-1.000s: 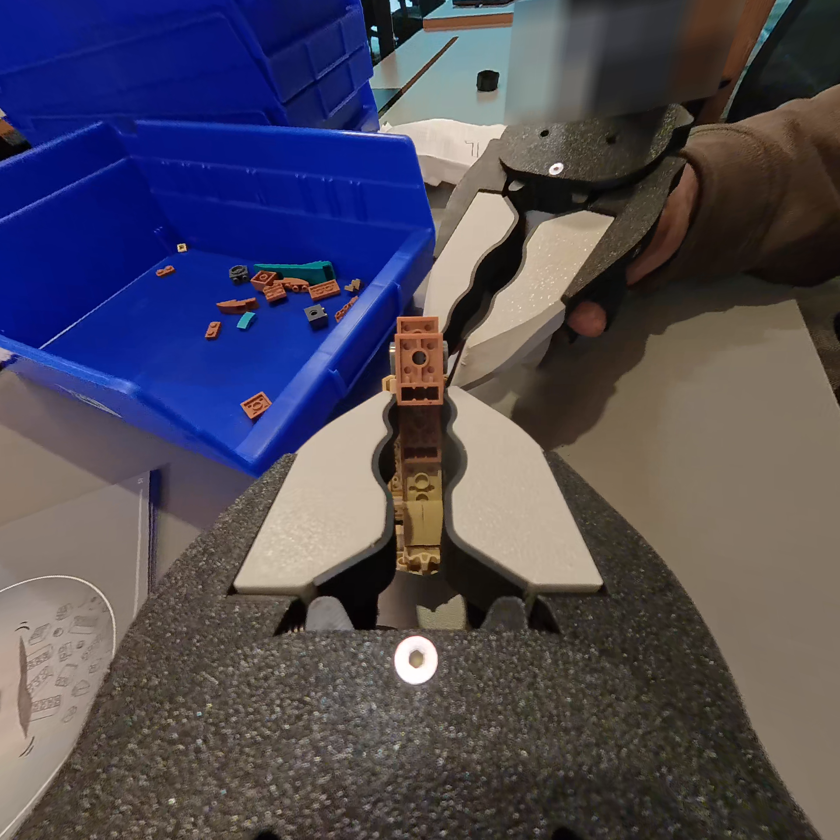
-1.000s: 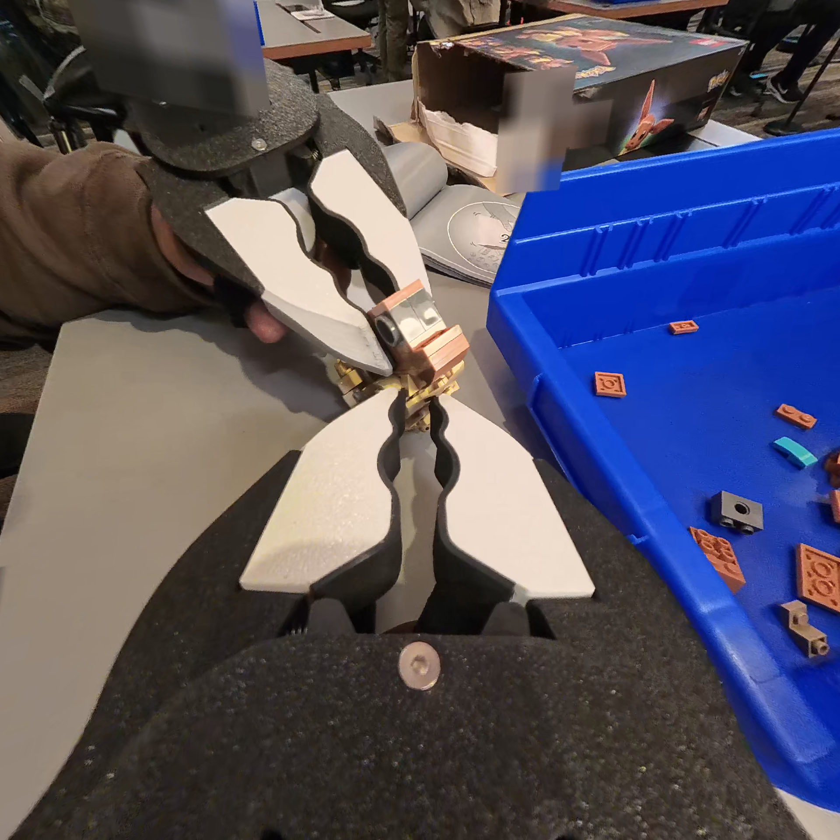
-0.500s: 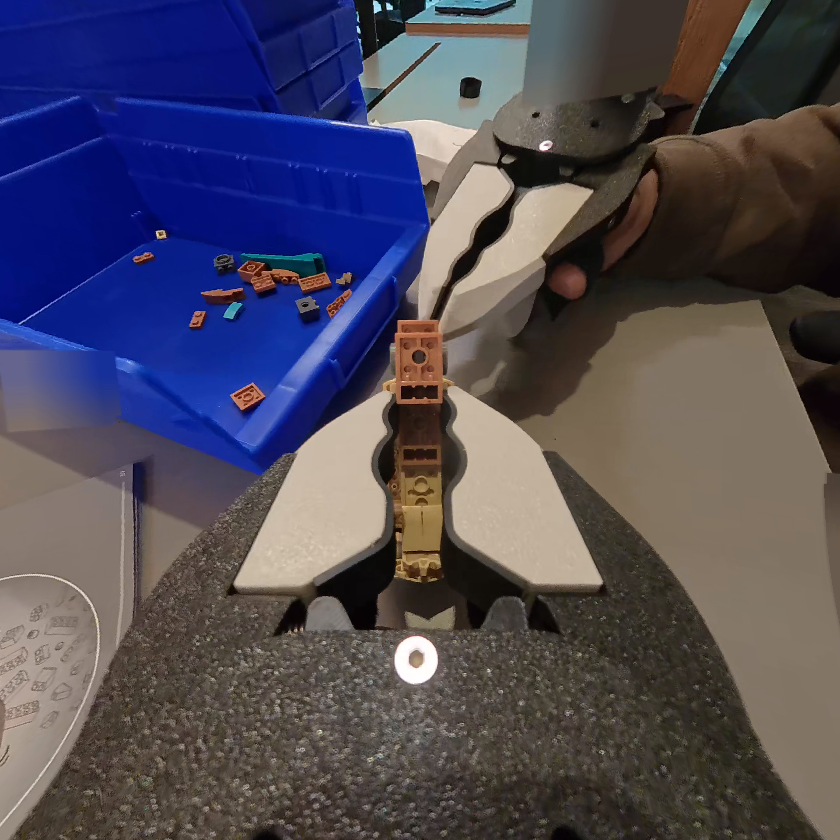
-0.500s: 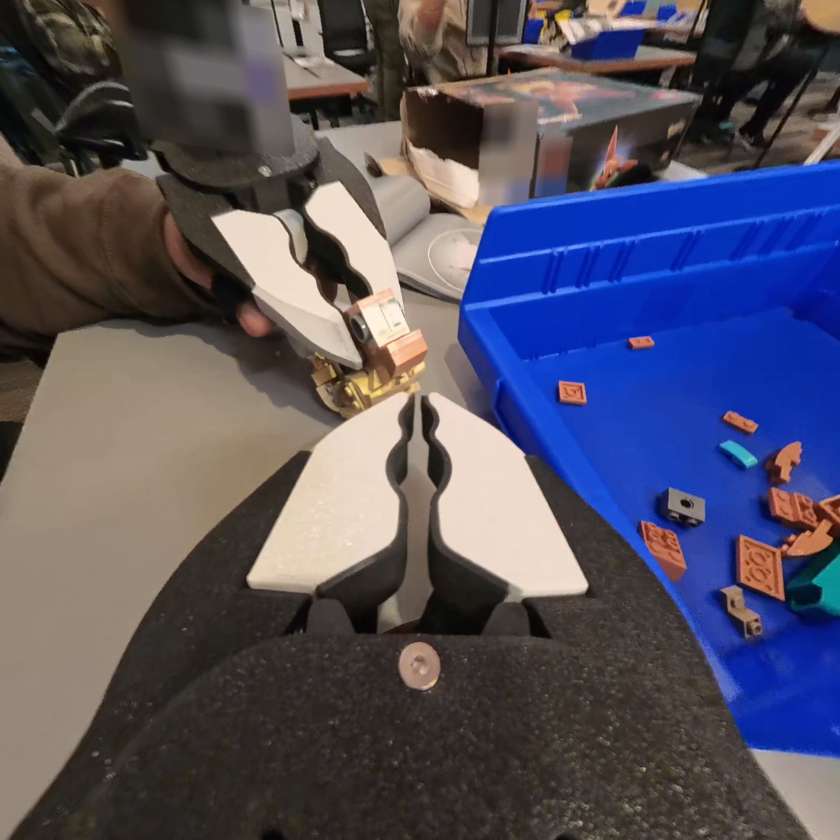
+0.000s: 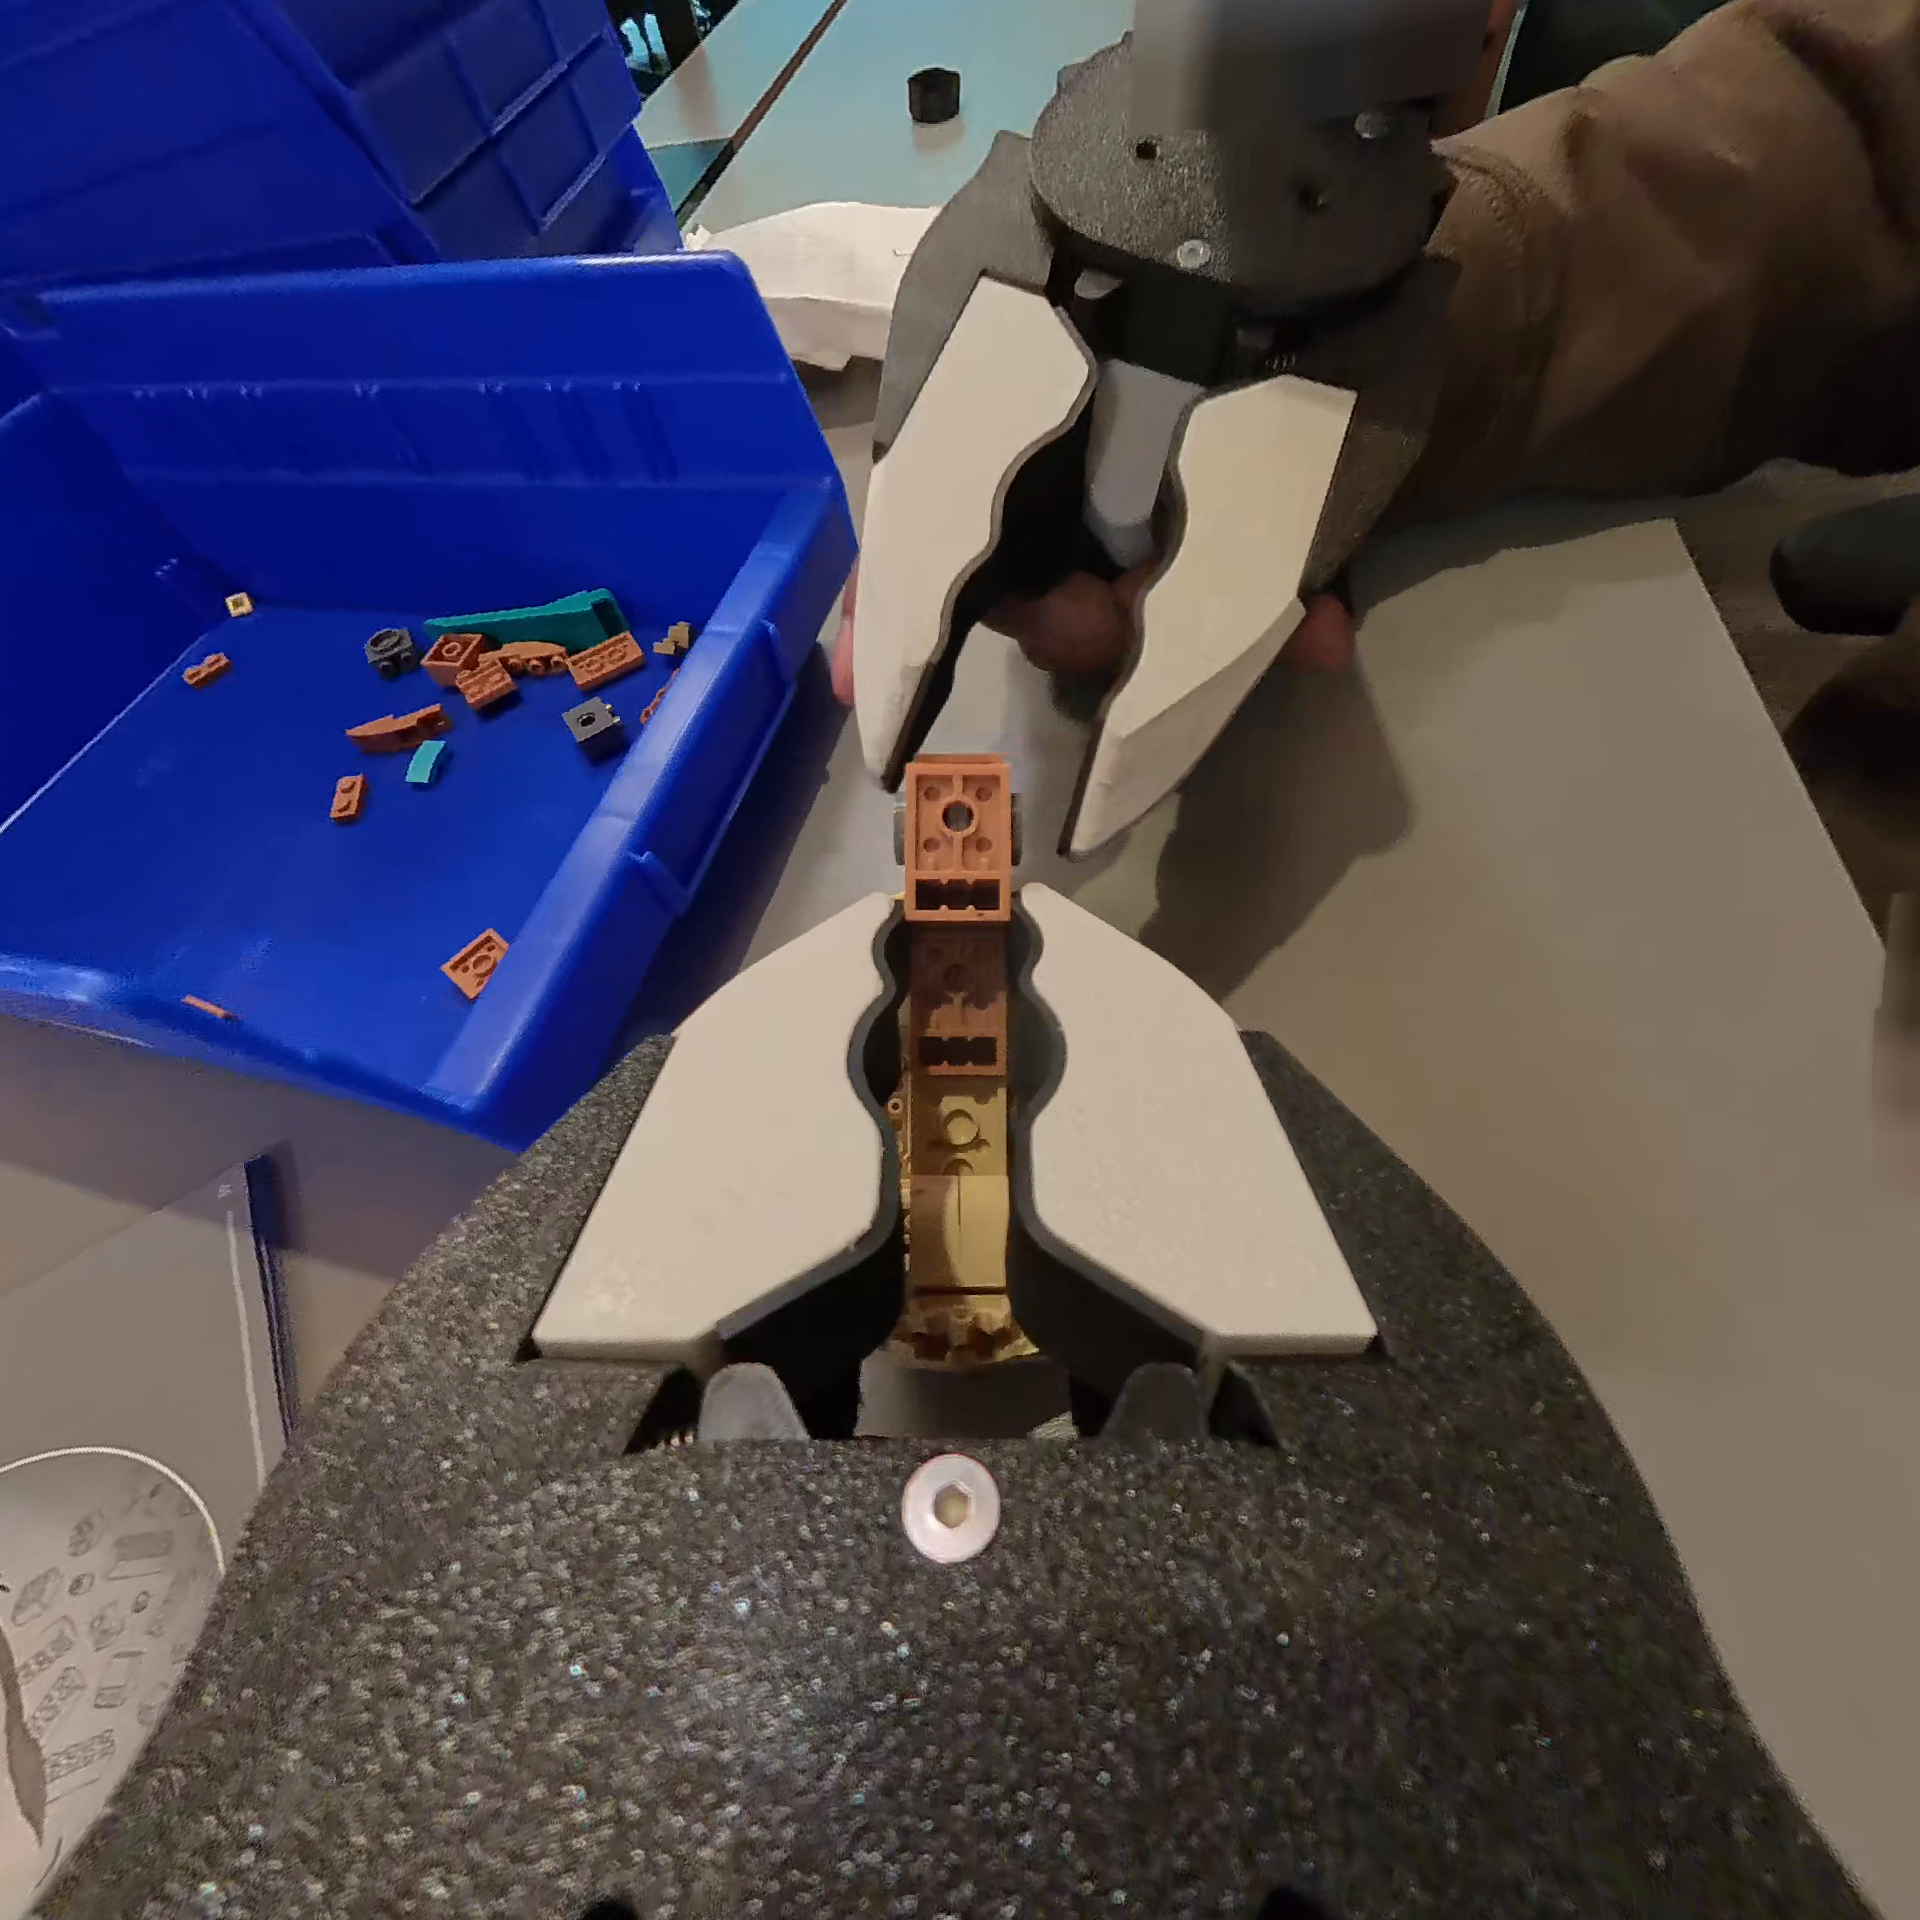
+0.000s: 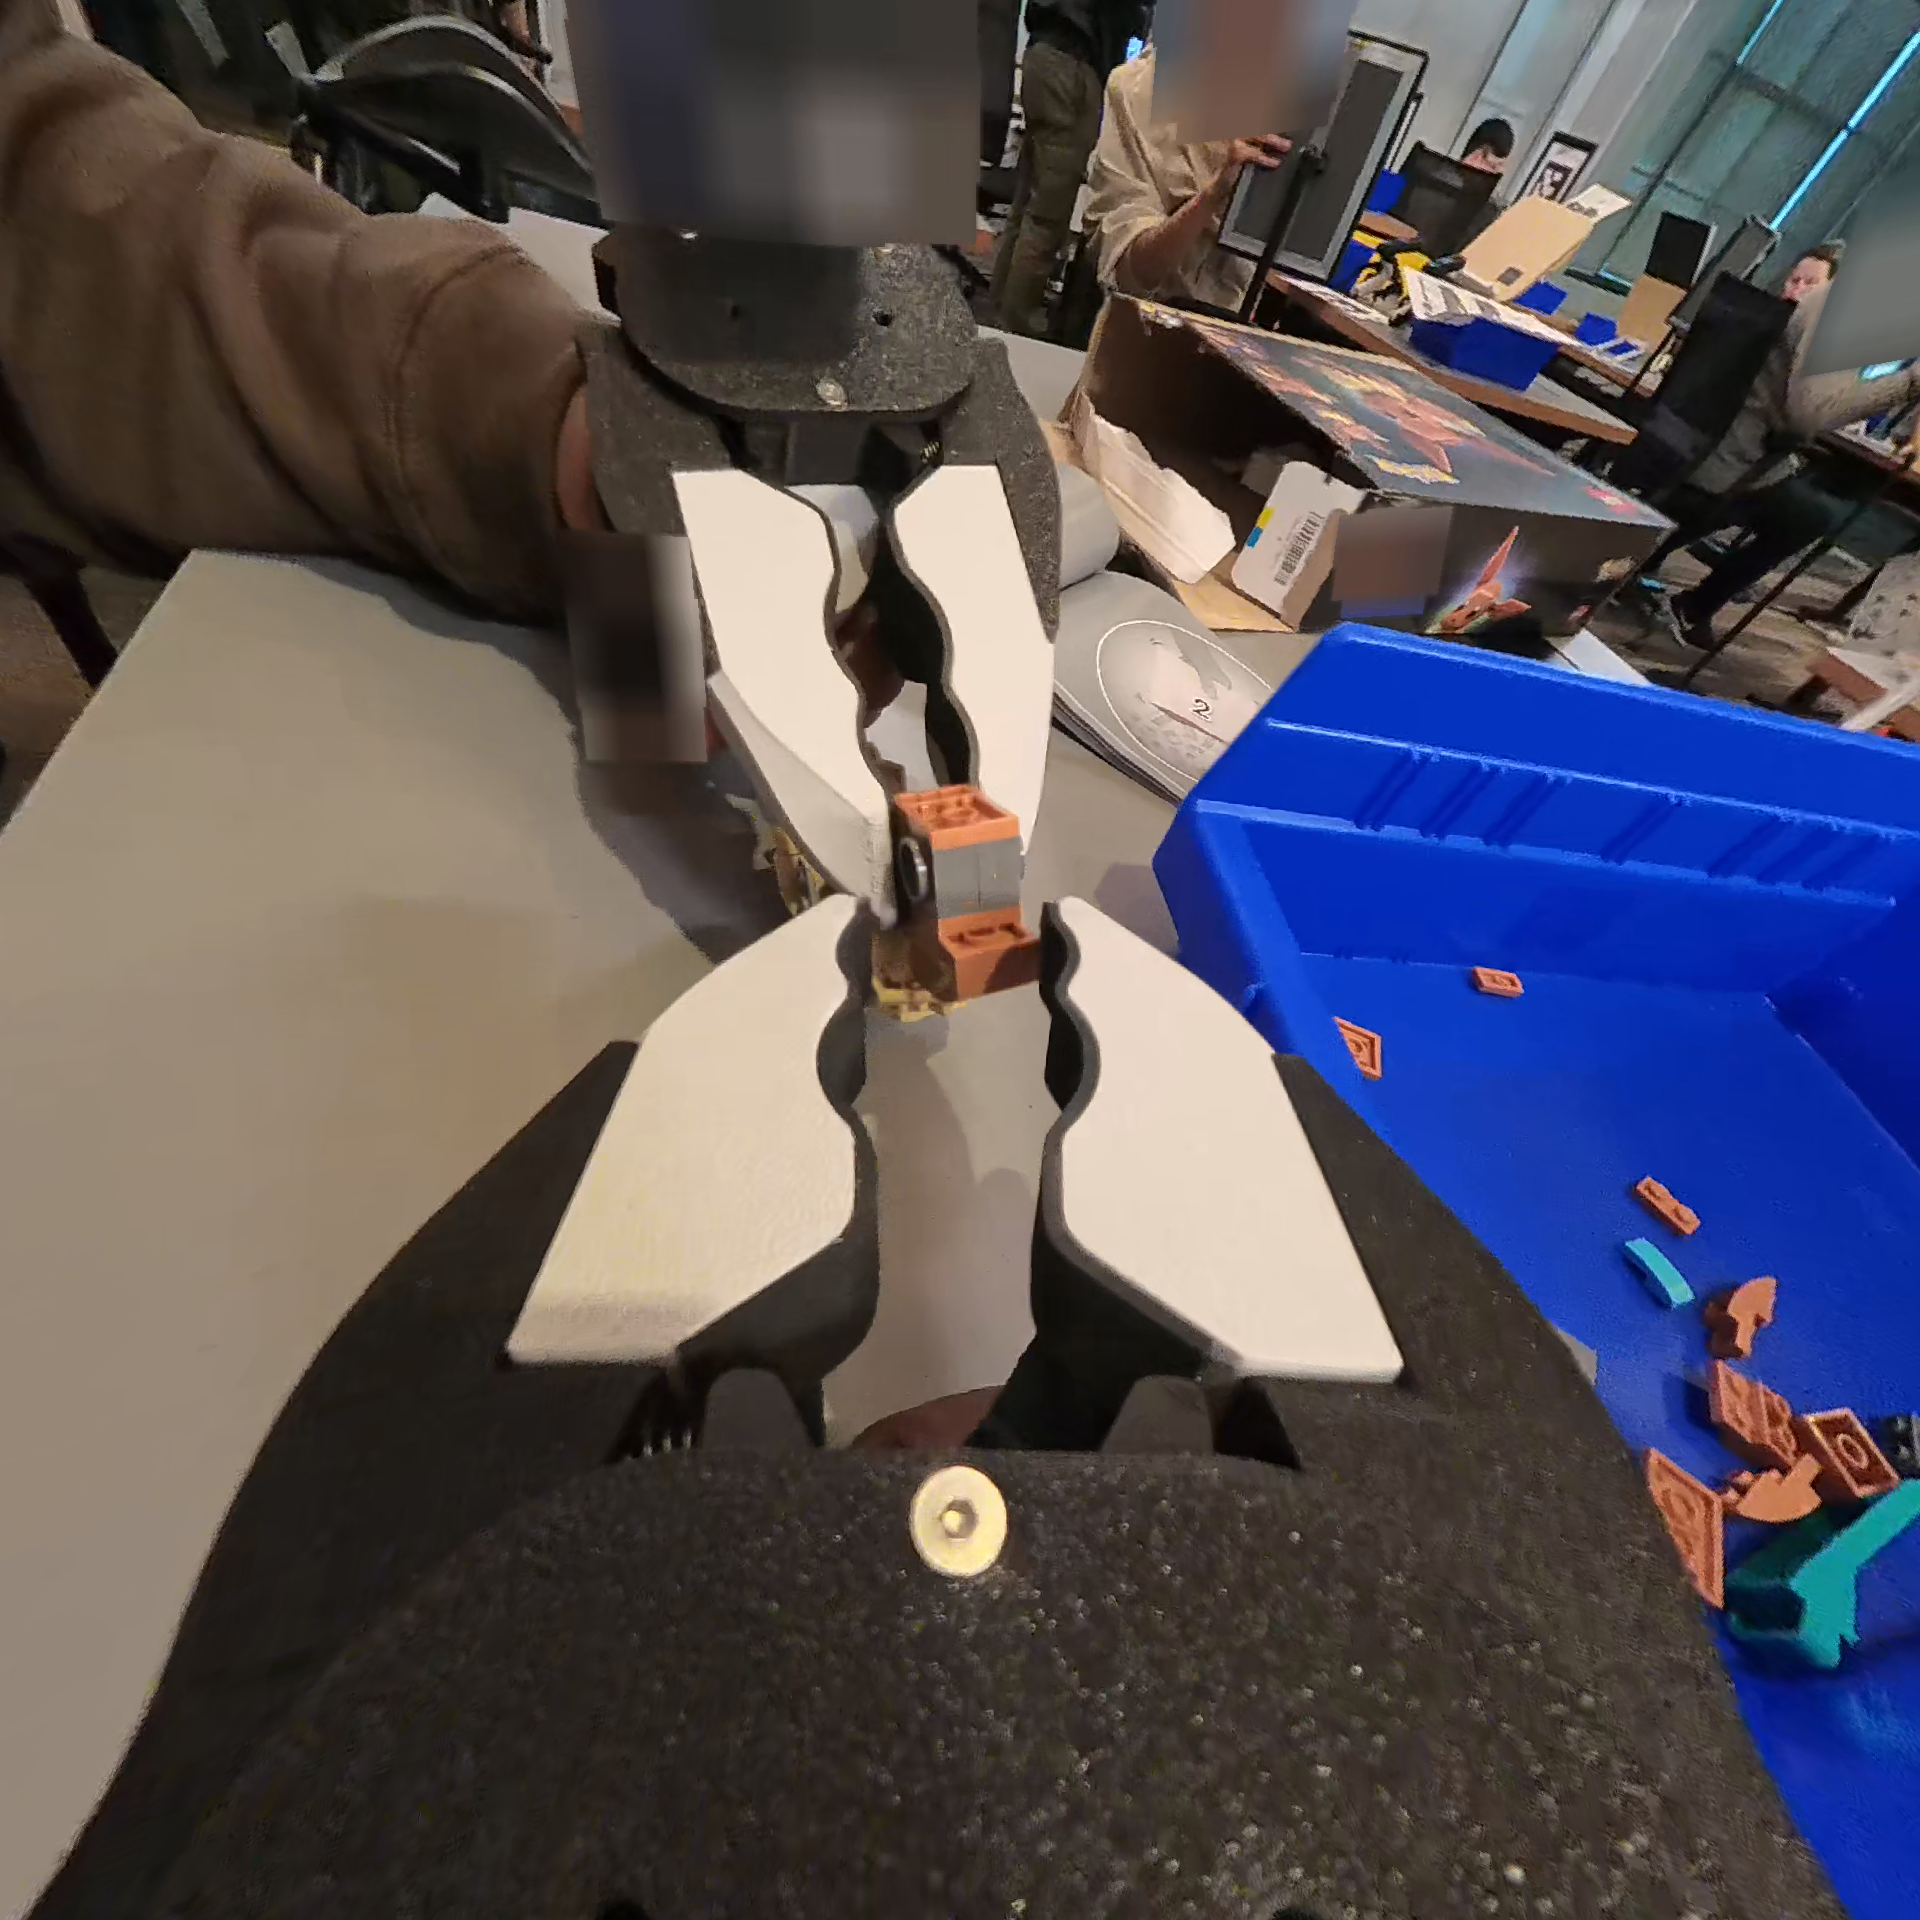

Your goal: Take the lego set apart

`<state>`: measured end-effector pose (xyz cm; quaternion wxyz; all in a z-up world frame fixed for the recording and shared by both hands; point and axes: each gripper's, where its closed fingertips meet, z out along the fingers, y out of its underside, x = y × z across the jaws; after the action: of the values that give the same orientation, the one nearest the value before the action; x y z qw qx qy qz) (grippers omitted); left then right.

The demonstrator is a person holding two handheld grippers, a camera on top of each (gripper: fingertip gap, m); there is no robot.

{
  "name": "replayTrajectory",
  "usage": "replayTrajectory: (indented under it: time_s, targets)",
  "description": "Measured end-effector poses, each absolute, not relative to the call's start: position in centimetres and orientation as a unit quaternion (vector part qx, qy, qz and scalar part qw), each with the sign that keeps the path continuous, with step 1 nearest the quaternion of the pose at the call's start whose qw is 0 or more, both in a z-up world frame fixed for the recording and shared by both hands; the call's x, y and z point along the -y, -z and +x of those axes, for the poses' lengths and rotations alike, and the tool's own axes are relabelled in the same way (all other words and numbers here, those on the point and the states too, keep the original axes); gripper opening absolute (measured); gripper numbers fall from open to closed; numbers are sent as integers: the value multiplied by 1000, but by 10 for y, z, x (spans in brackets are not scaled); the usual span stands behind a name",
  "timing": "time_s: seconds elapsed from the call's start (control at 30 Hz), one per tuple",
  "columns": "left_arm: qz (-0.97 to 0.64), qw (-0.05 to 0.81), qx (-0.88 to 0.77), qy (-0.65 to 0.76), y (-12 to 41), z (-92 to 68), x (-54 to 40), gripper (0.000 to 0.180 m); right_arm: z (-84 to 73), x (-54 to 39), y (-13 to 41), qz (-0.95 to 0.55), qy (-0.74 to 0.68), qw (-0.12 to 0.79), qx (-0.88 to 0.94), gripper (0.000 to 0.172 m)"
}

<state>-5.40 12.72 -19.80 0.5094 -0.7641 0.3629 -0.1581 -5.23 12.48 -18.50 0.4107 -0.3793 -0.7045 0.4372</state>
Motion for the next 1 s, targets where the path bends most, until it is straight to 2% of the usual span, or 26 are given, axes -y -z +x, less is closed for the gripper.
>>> replayTrajectory:
  time_s: [0.1, 0.23, 0.57, 1.0]
  targets:
    - [-760, 507, -380, 144, 199, -50, -126, 17, -53, -119, 183, -360, -432, 423, 711, 30]
    - [-754, 505, -406, 108, 201, -48, -125, 17, -53, -118, 187, -352, -411, 434, 720, 22]
    - [-785, 484, -380, 76, 204, -71, -131, 25, -55, -136, 201, -460, -427, 350, 696, 21]
    - [-713, 443, -520, -156, 220, -73, -129, 17, -52, -136, 220, -332, -260, 462, 781, 21]
